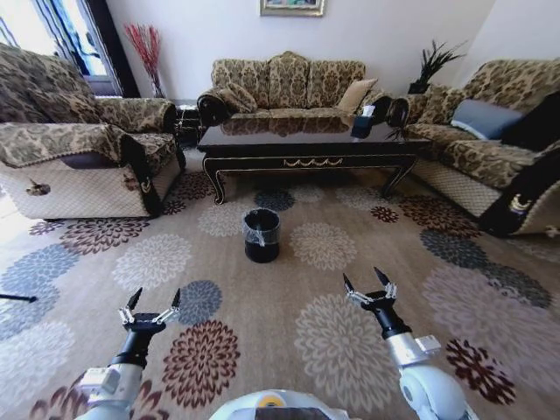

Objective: Move to the front of the table and pick up the trash from the floor, then place it into the trash bin.

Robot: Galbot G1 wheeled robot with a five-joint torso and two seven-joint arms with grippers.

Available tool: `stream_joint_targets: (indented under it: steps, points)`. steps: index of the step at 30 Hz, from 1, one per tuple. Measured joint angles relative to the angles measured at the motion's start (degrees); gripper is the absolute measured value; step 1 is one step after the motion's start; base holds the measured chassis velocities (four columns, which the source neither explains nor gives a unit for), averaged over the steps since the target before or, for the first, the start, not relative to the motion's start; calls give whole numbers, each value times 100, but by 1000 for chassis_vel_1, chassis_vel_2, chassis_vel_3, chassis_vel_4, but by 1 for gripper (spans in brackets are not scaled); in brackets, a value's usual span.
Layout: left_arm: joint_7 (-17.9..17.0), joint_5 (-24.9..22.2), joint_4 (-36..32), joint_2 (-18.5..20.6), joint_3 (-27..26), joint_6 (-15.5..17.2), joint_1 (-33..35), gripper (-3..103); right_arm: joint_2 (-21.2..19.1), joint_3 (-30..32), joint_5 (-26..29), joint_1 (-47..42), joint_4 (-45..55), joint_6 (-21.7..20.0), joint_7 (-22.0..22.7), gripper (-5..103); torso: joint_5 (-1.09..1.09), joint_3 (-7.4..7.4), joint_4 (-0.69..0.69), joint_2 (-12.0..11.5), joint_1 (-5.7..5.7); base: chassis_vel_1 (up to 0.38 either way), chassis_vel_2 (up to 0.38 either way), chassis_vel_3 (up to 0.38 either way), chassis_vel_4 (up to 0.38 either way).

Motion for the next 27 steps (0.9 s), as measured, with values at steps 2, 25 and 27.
stream_joint_targets:
  steps: [2, 25, 27]
  points:
    - [0, 0, 0, 0, 0, 0, 0, 100, 0, 0, 0, 0, 0, 0, 0, 100, 0, 0, 0, 0, 0, 212, -211, -189, 211]
    - [0, 0, 0, 0, 0, 1, 0, 100, 0, 0, 0, 0, 0, 0, 0, 100, 0, 0, 0, 0, 0, 203, -205, -202, 205]
    - [1, 0, 0, 0, 0, 1, 0, 100, 0, 0, 0, -1, 0, 0, 0, 100, 1, 0, 0, 0, 0, 232, -227, -219, 208]
